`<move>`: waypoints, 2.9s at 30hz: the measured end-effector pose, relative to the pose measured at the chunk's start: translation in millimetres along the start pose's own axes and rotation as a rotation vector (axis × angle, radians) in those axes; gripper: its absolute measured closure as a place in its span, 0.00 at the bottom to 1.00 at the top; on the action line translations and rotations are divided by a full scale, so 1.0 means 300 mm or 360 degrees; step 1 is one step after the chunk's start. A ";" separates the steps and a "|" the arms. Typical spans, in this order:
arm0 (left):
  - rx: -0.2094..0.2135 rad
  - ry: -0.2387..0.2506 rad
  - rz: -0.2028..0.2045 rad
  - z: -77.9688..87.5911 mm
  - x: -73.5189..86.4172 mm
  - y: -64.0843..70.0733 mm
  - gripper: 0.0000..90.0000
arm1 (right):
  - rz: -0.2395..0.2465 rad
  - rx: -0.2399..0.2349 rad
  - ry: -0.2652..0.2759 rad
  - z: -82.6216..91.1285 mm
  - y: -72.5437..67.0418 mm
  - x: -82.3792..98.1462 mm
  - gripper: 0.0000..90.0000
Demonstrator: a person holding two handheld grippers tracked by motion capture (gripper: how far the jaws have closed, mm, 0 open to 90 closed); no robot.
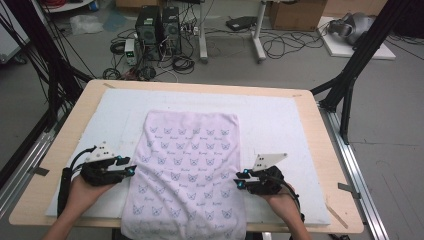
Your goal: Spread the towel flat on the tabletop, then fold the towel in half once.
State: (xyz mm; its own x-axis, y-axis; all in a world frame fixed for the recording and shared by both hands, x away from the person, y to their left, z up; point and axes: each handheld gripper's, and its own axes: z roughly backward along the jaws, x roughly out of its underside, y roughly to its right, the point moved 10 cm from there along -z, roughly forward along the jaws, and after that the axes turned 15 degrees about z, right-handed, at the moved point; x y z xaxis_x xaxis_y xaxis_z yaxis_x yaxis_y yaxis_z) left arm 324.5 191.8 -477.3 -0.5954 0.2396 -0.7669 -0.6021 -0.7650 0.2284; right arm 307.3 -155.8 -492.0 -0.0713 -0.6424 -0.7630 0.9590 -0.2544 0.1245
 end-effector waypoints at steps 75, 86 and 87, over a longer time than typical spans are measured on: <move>0.0100 0.0048 -0.0036 -0.081 -0.051 0.010 0.45 | -0.0139 0.0127 0.0090 -0.027 0.123 -0.013 0.34; 0.0090 -0.0036 -0.0031 -0.133 -0.143 -0.077 0.46 | -0.0128 0.0132 0.0062 -0.028 0.252 -0.056 0.35; 0.0093 -0.0035 -0.0024 -0.136 -0.154 -0.081 0.47 | -0.0126 0.0133 0.0058 -0.028 0.272 -0.064 0.35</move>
State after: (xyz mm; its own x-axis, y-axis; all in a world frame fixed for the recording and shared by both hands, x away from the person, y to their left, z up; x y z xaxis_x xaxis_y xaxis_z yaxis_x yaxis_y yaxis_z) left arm 388.3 175.0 -472.0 -0.5971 0.2648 -0.7572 -0.6408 -0.7253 0.2517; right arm 389.2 -158.1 -472.5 -0.1343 -0.5917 -0.7949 0.9246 -0.3634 0.1143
